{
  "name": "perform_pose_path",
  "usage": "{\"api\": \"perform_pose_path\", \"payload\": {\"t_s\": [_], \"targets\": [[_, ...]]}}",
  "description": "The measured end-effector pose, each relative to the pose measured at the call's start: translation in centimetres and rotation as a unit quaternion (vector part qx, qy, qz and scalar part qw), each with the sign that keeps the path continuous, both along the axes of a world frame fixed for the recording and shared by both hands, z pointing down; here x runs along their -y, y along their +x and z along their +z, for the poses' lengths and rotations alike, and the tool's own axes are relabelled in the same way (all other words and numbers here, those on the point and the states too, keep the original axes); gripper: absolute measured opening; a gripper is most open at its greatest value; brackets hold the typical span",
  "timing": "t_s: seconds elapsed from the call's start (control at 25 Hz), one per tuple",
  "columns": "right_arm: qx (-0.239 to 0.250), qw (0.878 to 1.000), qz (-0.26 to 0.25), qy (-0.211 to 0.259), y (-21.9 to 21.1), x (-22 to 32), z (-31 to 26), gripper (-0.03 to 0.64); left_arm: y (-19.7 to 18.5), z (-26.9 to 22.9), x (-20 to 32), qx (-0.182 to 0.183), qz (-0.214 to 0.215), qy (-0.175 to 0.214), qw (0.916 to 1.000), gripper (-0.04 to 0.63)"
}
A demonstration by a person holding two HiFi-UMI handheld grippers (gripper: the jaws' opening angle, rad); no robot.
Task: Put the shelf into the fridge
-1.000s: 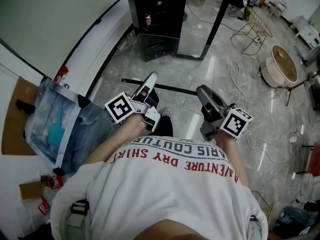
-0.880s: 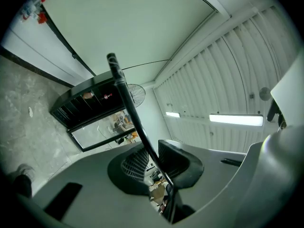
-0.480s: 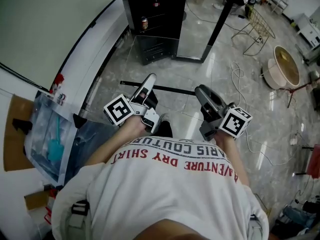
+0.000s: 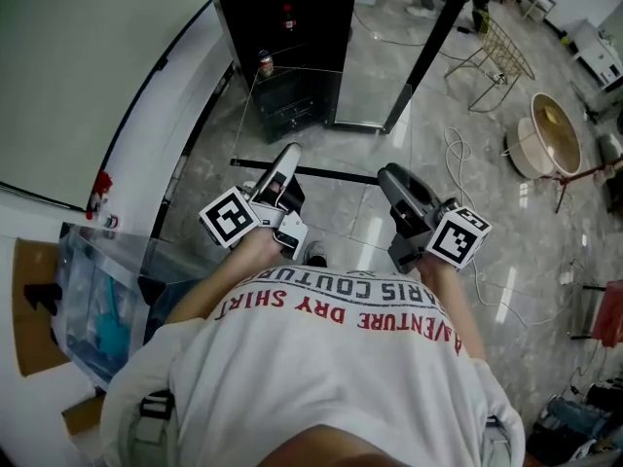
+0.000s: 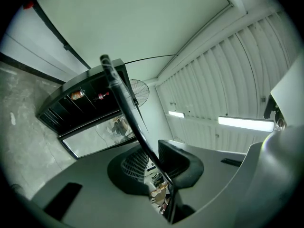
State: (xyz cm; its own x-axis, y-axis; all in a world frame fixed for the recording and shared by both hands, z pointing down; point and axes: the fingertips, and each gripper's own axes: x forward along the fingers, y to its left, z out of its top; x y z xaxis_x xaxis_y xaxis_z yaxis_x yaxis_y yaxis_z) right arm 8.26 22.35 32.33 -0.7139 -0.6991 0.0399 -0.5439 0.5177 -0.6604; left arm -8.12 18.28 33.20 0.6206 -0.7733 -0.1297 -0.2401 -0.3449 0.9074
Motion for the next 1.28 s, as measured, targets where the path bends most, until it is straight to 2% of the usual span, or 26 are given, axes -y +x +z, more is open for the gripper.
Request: {"api": "perform_pose_path", "payload": {"t_s": [0.84,1.16,1.28], "targets": [[0.002,1.000,0.000,-0.006,-0.8,13.9,1.3,0.141,-0.8,1.5,13.9,0.008,0.002,-0.010,0.9999,0.081],[-0.001,1.000,-0.004,-0.004,-0.9,16.8,1.5,0.141,-0.6,0.5,16.6,0.016,0.000,0.012,0.9998,0.083],[0.000,1.000,-0.009,-0.008,-0.9,17.7,1.9,0.141,-0.7,1.1,17.3,0.010,-0.005,-0.002,0.9999,0.083]]}}
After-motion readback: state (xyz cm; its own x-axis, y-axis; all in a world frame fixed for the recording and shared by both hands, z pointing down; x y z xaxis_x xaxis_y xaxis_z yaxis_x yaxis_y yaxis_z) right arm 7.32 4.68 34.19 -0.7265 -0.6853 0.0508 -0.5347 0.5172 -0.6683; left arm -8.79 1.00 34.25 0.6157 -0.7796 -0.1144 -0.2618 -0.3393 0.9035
